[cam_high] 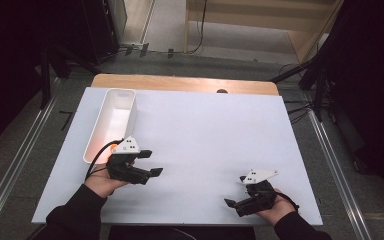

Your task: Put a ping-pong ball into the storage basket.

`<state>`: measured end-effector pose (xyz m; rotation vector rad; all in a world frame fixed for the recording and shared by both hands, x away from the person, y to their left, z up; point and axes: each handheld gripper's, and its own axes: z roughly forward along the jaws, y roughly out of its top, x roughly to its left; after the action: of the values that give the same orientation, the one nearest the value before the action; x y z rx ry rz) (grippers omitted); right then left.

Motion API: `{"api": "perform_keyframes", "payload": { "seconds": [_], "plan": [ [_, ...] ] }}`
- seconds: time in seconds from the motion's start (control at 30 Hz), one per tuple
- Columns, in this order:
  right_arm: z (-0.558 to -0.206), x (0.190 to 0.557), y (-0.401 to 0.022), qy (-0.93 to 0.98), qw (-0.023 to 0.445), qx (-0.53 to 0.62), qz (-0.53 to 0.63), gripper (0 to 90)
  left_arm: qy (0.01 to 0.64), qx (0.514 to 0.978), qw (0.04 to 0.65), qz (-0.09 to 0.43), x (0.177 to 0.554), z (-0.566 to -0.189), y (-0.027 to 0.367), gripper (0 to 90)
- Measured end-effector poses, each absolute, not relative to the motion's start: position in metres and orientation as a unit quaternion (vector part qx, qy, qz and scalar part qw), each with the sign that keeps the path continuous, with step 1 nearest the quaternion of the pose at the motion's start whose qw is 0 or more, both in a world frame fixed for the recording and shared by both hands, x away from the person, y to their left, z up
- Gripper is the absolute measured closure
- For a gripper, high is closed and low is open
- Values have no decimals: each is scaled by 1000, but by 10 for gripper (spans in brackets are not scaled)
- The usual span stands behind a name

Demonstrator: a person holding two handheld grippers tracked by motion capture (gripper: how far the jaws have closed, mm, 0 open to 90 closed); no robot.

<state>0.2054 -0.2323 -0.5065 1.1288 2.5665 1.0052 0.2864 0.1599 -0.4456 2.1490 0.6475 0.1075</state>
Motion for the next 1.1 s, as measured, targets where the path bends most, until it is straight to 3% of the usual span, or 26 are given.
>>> {"api": "perform_keyframes", "payload": {
  "seconds": [1.1],
  "plan": [
    [-507,206,-232,859,82,380,334,43,217,887,407,34,262,-471,177,264]
  ]
}}
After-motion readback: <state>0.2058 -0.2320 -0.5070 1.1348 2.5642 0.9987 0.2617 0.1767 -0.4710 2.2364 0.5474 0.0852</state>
